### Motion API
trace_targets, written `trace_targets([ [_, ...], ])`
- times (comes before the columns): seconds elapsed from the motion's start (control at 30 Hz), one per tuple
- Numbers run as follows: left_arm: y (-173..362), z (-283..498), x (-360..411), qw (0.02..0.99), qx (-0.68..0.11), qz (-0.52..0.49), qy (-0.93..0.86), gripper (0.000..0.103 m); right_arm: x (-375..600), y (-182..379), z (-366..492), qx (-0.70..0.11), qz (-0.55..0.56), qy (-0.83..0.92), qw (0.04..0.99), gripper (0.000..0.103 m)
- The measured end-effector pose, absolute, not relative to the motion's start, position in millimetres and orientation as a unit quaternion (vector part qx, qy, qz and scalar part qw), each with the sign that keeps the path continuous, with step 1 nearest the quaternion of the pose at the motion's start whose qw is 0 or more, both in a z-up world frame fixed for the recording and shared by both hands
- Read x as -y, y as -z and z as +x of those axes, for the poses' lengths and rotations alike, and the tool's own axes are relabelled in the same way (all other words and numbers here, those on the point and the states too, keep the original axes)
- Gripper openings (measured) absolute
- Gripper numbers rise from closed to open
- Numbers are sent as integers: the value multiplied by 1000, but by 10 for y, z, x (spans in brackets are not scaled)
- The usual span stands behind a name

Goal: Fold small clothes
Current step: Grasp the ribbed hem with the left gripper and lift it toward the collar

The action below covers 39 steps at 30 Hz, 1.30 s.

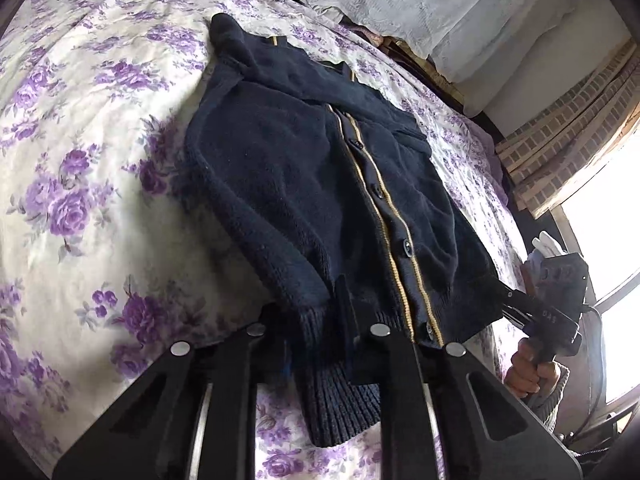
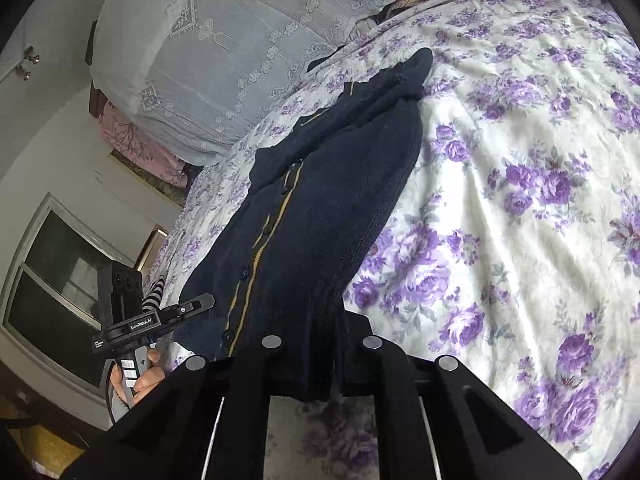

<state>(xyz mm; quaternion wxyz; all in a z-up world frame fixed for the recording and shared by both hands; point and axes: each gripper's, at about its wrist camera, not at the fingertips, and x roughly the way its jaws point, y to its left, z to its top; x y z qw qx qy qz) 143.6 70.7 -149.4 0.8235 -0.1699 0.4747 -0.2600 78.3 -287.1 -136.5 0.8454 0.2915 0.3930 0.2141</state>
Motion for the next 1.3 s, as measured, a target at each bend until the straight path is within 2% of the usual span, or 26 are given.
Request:
trace_targets([
  [0.53,1036,1937,-565,859,-429,-140,243,12,2923,1038,1424,-369,314,-209,850,10],
  [1.3,807,2891,-365,876,-406,-140,219,12,2999,918,2478,-370,322,-181,852,10],
])
